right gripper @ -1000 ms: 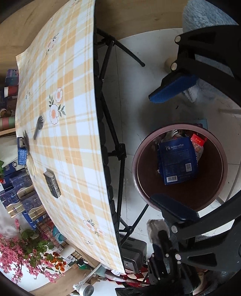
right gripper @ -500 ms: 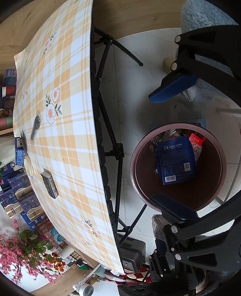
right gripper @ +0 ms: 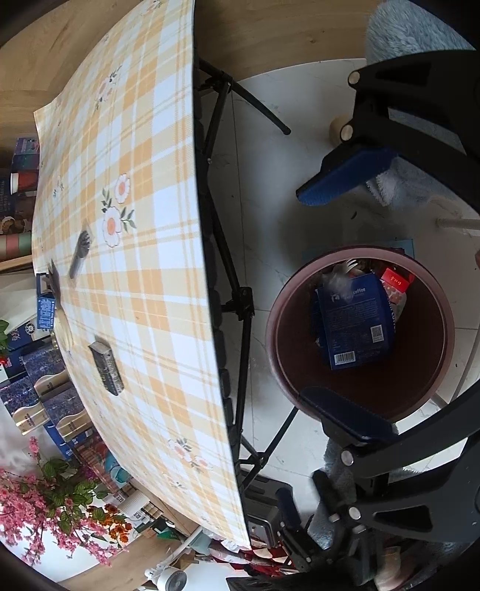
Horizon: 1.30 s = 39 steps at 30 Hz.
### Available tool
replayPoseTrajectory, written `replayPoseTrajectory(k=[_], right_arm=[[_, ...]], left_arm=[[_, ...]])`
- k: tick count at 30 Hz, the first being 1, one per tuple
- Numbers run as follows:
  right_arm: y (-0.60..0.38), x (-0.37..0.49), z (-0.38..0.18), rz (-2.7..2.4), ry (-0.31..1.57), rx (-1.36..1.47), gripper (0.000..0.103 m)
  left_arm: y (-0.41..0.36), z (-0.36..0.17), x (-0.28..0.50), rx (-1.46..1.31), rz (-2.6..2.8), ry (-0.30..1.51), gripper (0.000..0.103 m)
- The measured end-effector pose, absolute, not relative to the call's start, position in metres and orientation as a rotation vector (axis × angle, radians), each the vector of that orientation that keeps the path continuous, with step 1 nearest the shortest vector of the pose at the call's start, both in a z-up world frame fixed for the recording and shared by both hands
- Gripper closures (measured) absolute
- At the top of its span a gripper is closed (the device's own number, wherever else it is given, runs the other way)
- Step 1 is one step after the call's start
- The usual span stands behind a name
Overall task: Collect trash
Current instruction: 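Raise both tools back up toward the table, then grasp the black Face tissue pack with the left tool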
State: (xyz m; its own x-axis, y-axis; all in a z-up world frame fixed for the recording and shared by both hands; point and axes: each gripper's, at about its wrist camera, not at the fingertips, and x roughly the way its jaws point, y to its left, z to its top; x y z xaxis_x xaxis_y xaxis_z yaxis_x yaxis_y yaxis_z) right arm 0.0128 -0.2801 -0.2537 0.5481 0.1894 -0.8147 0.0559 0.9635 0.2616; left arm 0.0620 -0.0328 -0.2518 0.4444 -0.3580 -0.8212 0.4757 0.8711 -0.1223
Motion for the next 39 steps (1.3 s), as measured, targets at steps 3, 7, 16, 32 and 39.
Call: replayPoseTrajectory(k=[3, 7, 16, 32, 39], right_arm=[[-0.283, 0.018, -0.247, 0.077, 0.979, 0.262, 0.006], [-0.291, 0.028, -0.226, 0.076, 0.928, 0.255, 0.006], [-0.325, 0.059, -0.183, 0.025, 0.837, 0.199, 0.006], [-0.370, 0.126, -0.178, -0.045, 0.826, 0.154, 0.006], [-0.371, 0.149, -0.185, -0.041, 0.843, 0.146, 0.006]], left_arm=[[-0.017, -0.233, 0.080, 0.068, -0.447, 0.953, 0.022], [-0.011, -0.206, 0.110, 0.037, -0.391, 0.910, 0.017], [-0.022, -0.155, 0.167, -0.038, -0.378, 0.806, 0.007], [-0.071, -0.178, 0.228, -0.007, -0.418, 0.878, 0.006], [-0.113, -0.200, 0.260, 0.044, -0.430, 0.929, 0.006]])
